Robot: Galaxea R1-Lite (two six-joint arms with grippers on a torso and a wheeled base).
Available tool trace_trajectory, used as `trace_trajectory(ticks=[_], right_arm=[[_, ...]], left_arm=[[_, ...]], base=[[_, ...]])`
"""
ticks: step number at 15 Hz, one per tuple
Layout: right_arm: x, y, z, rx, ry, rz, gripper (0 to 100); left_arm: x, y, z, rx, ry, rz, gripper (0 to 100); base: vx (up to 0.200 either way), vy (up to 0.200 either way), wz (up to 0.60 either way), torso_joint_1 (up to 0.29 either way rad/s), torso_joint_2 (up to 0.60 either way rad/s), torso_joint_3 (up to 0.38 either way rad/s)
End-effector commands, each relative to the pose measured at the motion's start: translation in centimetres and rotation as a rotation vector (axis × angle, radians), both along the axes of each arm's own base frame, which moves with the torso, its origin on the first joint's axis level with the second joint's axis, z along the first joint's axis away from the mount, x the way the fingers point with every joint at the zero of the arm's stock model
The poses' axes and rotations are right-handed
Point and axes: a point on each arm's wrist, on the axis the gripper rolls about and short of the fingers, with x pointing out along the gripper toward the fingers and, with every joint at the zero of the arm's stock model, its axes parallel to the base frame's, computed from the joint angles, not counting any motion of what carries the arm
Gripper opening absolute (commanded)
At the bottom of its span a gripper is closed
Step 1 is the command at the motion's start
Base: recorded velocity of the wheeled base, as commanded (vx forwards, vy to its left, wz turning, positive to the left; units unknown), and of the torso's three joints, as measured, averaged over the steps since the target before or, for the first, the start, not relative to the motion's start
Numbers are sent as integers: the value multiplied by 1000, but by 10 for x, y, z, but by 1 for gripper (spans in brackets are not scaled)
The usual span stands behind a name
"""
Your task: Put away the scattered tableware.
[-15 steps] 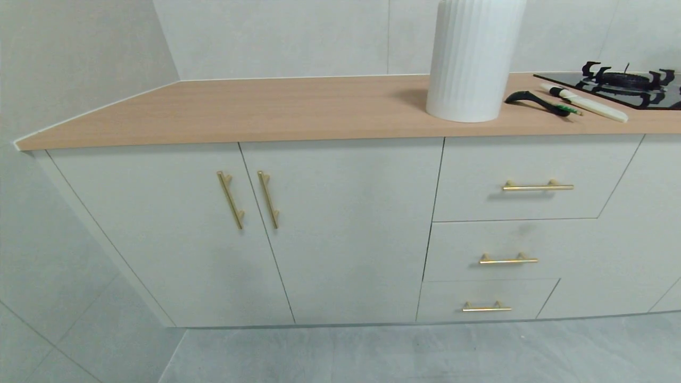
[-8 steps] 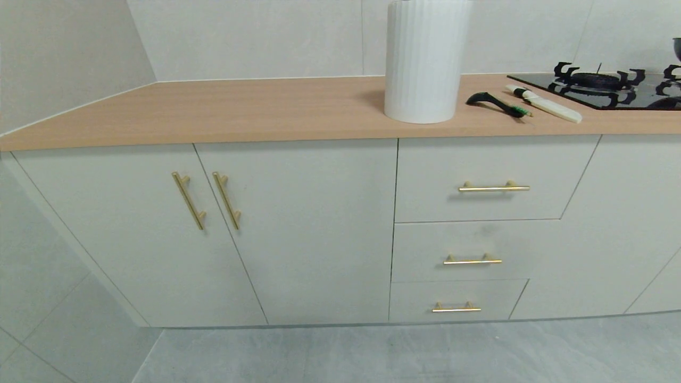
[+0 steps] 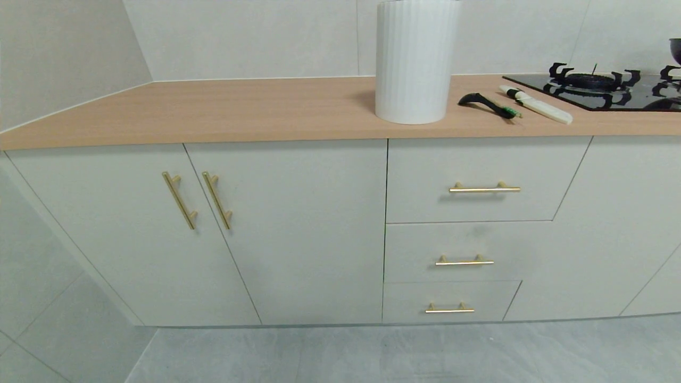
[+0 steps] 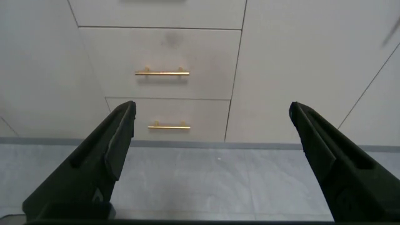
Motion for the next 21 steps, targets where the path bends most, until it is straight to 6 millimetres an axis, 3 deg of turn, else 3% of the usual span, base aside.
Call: trace_trajectory(ticks=[1,4,17,18,19,21], right_arm=[[0,0,0,0,2,0,100],[0,0,0,0,2,0,100],[0,0,0,12,-3,-1,100],[-2,0,8,16,-44,-1,100],[-11,0,37,53,-152,8,100],[-8,0,48,64,-116,33,100]], left_arm=[[0,0,0,0,1,0,100],[0,0,0,0,1,0,100],[0,0,0,2,1,0,100],[0,0,0,2,1,0,100],[0,0,0,2,1,0,100],[0,0,0,2,1,0,100]], base=[[200,0,0,2,7,2],[200,0,0,1,-1,4],[0,0,0,0,0,0],[0,0,0,0,0,0],[0,0,0,0,0,0],[0,0,0,0,0,0]])
